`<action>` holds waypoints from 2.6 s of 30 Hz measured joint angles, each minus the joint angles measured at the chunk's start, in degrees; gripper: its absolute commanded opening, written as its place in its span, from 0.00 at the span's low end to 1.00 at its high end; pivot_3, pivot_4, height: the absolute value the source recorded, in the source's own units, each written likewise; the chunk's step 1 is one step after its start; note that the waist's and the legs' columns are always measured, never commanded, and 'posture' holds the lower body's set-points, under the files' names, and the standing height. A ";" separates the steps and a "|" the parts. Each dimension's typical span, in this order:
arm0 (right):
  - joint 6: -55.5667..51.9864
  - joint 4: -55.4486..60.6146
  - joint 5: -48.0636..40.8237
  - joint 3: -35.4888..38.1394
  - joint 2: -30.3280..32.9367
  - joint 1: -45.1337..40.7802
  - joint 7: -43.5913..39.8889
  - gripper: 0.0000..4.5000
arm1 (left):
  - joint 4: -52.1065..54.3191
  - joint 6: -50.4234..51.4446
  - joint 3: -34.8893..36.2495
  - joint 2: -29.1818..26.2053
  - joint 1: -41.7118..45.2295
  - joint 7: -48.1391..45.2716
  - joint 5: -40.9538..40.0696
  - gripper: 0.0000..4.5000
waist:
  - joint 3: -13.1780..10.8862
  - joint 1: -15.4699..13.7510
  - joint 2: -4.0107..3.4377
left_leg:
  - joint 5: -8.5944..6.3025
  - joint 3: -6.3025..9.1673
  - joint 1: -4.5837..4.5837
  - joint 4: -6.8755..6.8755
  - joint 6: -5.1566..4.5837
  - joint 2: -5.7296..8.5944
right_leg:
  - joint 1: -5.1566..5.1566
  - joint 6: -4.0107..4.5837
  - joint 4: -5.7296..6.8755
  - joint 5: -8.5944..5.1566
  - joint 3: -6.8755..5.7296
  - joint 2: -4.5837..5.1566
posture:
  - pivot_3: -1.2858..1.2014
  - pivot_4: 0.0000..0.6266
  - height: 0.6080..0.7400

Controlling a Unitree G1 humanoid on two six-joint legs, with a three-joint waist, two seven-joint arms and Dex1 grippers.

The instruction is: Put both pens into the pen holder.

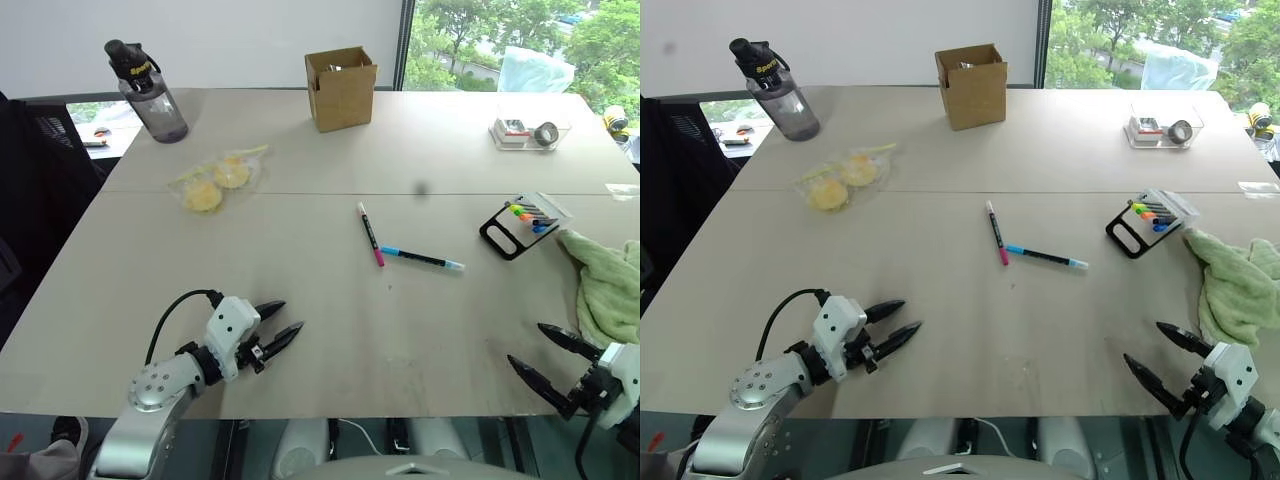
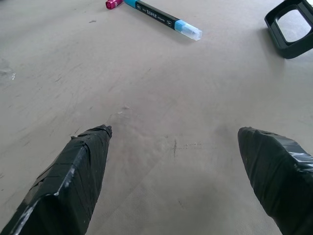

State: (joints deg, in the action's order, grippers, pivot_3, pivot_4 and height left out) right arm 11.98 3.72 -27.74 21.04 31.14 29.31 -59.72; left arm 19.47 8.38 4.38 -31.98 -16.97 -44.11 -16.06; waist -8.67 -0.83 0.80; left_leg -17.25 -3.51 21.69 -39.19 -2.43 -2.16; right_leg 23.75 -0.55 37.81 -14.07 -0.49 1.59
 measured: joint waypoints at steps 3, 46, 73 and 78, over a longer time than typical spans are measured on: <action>-0.65 -0.44 0.00 -0.07 0.20 -1.09 0.10 0.98 | 0.01 0.01 0.06 0.00 0.00 -0.07 -0.31 0.59 | 0.00 0.03 0.01 | 0.00 0.00 0.00 0.00 0.00 0.00 | 0.00 0.00 0.00 0.00 0.01 0.00 | 0.52 0.24 0.97; -19.45 16.66 5.21 -16.50 -1.57 -21.10 13.41 0.98 | 2.06 8.68 5.91 -8.41 11.46 -2.08 -8.45 0.59 | -0.05 0.10 0.02 | 0.03 -0.03 -0.01 -0.05 0.04 -0.01 | 0.03 -0.04 0.09 0.05 0.02 -0.11 | 0.52 0.24 0.97; -26.29 -3.71 10.68 -21.97 5.84 -41.77 7.81 0.98 | 9.32 17.29 13.26 -13.90 9.62 -11.13 -22.46 0.59 | -0.14 0.30 0.07 | 0.03 -0.08 -0.02 -0.05 0.04 0.02 | 0.05 -0.20 0.09 0.10 0.05 -0.16 | 0.52 0.24 0.97; -27.24 -14.21 13.53 -26.43 6.22 -49.83 2.58 0.79 | 9.20 17.49 12.92 -14.37 10.57 -11.95 -22.23 0.59 | -0.16 0.23 0.06 | 0.03 -0.07 0.05 -0.04 0.04 0.02 | 0.09 -0.20 0.06 0.11 0.04 -0.17 | 0.52 0.24 0.97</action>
State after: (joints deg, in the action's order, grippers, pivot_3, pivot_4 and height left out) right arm -15.26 -10.49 -14.21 -5.39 37.36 -20.52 -57.14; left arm 28.67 25.86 17.30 -46.35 -6.40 -56.07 -38.29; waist -8.83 -0.60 0.86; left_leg -17.21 -3.58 21.74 -39.23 -2.39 -2.14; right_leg 23.84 -0.75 37.86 -13.96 -0.45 1.42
